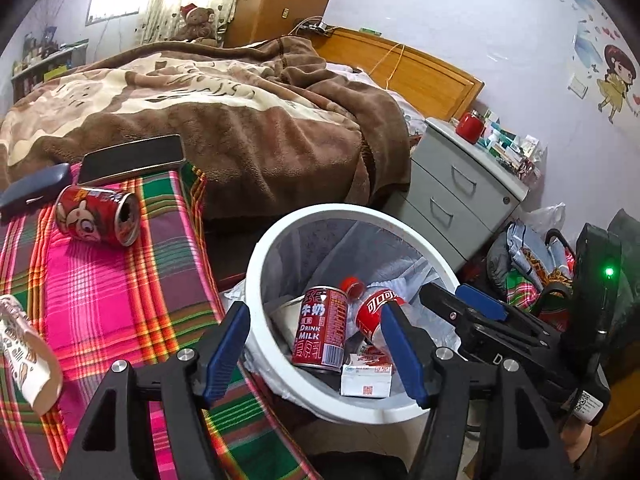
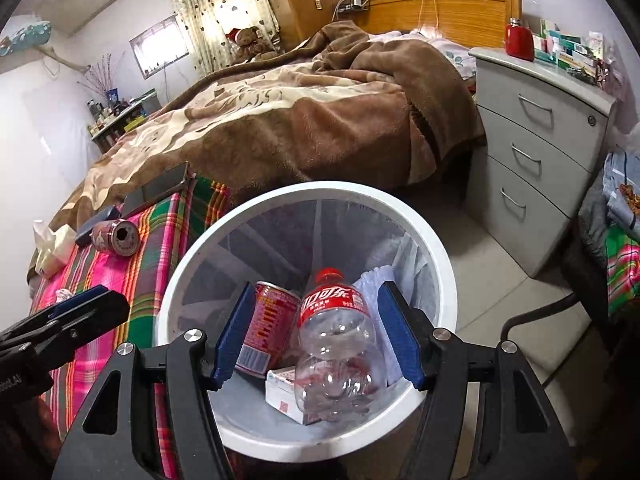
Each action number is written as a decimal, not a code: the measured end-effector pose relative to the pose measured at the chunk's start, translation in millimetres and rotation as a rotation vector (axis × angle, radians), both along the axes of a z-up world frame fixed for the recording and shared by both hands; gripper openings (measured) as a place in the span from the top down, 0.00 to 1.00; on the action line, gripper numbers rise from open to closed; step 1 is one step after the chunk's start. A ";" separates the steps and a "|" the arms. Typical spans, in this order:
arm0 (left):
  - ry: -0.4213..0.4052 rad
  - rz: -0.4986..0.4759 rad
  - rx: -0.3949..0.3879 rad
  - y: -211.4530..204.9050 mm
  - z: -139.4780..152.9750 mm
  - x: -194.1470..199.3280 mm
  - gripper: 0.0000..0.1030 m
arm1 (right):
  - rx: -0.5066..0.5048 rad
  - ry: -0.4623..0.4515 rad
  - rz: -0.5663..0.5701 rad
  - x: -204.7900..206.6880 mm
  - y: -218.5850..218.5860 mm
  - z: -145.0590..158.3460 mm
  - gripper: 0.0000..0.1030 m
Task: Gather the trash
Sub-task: 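Release the bottle into the bin with the right tool while the left tool drops the can in, then move both open tools back over the bed toward the remaining can and paper cup, then grasp the red cartoon can with the right tool while the left tool grasps the white printed paper cup, then lift the can with the right tool while the left tool lifts the paper cup toward the bin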
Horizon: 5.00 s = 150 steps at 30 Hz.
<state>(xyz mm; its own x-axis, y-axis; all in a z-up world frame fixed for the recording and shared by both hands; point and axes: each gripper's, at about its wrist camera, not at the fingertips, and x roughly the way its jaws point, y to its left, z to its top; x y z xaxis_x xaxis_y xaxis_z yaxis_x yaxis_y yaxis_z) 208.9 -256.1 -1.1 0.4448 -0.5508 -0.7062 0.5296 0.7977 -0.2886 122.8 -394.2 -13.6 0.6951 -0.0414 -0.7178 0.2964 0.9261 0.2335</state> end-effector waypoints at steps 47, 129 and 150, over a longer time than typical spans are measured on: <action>0.102 0.498 0.041 225.5 -32.8 29.5 0.30 | -0.082 -0.088 0.483 107.8 150.6 14.2 0.37; 0.080 0.500 0.058 257.1 -33.2 57.8 0.51 | -0.034 -0.001 0.629 144.1 185.9 -6.9 0.46; 0.009 0.442 0.035 238.1 -1.3 4.3 0.51 | 0.001 -0.121 0.600 65.9 174.8 17.3 0.47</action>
<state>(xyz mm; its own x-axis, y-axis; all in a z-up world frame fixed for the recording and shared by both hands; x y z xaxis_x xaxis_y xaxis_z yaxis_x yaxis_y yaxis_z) 213.2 -18.0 -2.4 0.6262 -0.2850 -0.7257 0.1331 0.9562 -0.2607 188.7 -219.5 3.7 0.6736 0.3832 -0.6320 -0.3056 0.9230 0.2339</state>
